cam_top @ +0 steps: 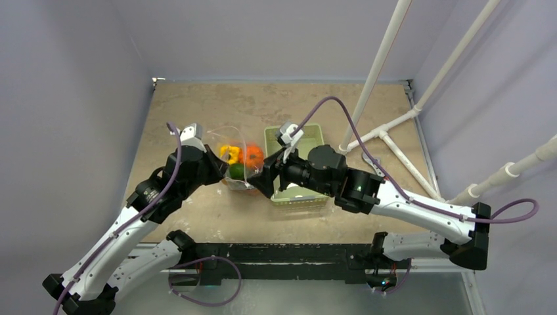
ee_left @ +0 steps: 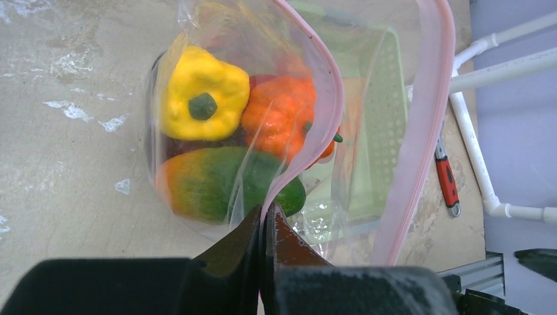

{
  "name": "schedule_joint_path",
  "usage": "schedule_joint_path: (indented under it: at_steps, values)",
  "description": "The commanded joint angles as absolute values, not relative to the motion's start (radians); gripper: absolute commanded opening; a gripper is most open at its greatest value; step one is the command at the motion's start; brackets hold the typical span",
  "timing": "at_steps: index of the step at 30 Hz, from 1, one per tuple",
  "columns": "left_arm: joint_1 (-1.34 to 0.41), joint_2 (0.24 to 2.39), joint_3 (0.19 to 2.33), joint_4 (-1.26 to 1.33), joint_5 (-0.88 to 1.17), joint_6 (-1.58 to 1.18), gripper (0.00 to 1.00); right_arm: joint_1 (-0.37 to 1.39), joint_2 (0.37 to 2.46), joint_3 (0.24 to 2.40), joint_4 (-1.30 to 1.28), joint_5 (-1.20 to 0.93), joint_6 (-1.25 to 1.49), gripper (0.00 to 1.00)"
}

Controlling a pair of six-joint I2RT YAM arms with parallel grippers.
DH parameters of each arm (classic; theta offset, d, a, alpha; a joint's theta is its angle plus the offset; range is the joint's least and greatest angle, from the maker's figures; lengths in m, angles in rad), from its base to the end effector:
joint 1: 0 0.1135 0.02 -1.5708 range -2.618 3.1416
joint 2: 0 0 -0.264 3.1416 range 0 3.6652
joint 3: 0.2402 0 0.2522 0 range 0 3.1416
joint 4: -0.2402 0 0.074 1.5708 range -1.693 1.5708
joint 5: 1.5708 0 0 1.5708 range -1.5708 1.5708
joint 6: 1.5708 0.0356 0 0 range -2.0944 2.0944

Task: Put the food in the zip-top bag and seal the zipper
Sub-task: Zip the zipper food storage bag.

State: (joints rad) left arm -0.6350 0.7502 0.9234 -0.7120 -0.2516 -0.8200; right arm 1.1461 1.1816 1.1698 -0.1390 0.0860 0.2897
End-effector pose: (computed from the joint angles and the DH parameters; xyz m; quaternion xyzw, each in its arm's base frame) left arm 0.1268 -0.0824 0.3391 -0.1413 0.8535 -0.2440 0.4382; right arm 0.1156 0.2481 0.3984 -0.2891 0.7009 0.4038 0.5119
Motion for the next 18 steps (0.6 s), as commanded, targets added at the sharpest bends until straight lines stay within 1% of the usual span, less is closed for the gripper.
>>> schedule_joint_path:
  at_steps: [1, 7, 12, 18]
  values:
    - [-0.630, 0.741, 0.907, -0.670, -0.232, -0.841, 0.00, 1.178, 1.084, 1.046, 0.056, 0.102, 0.330, 0.79]
    - [-0.629, 0.734, 0.900, -0.666, -0.224, -0.844, 0.00, 1.276, 1.039, 0.894, 0.221, 0.223, 0.272, 0.79]
    - [-0.630, 0.732, 0.894, -0.662, -0.214, -0.845, 0.00, 1.351, 1.031, 0.792, 0.402, 0.327, 0.158, 0.76]
    - [-0.630, 0.727, 0.888, -0.660, -0.207, -0.846, 0.00, 1.404, 1.095, 0.718, 0.619, 0.455, 0.026, 0.77]
